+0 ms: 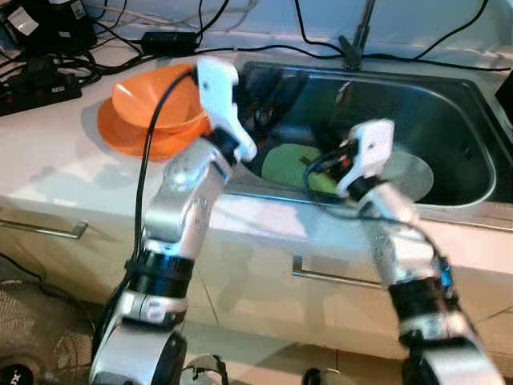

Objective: Kitchen organization

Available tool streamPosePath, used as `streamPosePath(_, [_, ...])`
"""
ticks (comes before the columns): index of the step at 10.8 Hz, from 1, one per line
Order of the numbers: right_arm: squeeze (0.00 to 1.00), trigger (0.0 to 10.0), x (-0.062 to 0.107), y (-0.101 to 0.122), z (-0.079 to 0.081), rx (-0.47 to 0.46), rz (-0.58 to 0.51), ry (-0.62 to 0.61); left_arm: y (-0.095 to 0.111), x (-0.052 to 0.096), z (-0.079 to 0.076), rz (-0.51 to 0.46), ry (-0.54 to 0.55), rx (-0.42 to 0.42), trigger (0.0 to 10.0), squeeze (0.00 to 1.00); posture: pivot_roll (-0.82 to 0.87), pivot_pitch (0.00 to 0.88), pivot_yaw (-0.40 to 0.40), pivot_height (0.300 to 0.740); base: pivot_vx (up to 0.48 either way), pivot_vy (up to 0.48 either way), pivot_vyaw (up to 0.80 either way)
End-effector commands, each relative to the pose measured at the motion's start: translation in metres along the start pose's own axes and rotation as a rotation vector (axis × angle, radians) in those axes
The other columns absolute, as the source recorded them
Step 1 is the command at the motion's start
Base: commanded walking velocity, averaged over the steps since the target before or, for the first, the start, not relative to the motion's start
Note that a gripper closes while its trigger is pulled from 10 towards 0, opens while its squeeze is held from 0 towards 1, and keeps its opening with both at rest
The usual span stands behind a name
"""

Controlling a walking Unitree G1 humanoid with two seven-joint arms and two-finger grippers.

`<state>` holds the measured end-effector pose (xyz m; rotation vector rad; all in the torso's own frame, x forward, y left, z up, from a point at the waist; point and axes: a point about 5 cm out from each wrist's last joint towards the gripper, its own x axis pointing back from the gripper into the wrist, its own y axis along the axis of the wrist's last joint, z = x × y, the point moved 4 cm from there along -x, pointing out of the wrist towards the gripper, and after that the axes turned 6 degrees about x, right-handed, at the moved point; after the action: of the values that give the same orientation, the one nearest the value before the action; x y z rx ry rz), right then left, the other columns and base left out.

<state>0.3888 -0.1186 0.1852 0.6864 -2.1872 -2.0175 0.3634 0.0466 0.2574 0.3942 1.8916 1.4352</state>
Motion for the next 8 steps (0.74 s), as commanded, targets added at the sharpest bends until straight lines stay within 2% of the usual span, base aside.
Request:
streamPosePath(1, [0.00,10.0,-0.004,0.005,-0.014,0.031,-0.013,-0.060,-0.013,0.006,0.002,0.054,0.023,-0.025,10.0,0.00,0.10,0.079,0.043,0.740,0.000,0.000,0.00])
streamPosePath(2, [0.00,10.0,-0.008,0.002,-0.026,0.056,0.011,-0.110,-0.027,0.015,0.011,0.102,0.087,-0.031,10.0,0.00,0.11,0.079,0.043,0.740,0.000,0.000,0.00])
streamPosePath(3, [0.00,10.0,-0.013,0.001,-0.042,0.074,0.043,-0.175,-0.037,0.022,0.013,0.133,0.118,-0.030,10.0,0.00,0.11,0.078,0.037,0.740,0.000,0.000,0.00])
streamPosePath(5, [0.00,10.0,-0.019,-0.001,-0.049,0.094,0.072,-0.182,-0.051,0.029,0.013,0.194,0.142,-0.054,10.0,0.00,0.11,0.076,0.028,0.740,0.000,0.000,0.00])
streamPosePath(7, [0.00,10.0,-0.026,-0.012,-0.052,0.098,0.140,-0.196,-0.067,0.038,0.011,0.261,0.161,-0.052,10.0,0.00,0.13,0.077,0.018,0.740,0.000,0.000,0.00])
streamPosePath(8, [0.00,10.0,-0.024,-0.025,-0.055,0.092,0.211,-0.230,-0.077,0.045,0.010,0.310,0.167,-0.050,10.0,0.00,0.14,0.078,0.013,0.740,0.000,0.000,0.00])
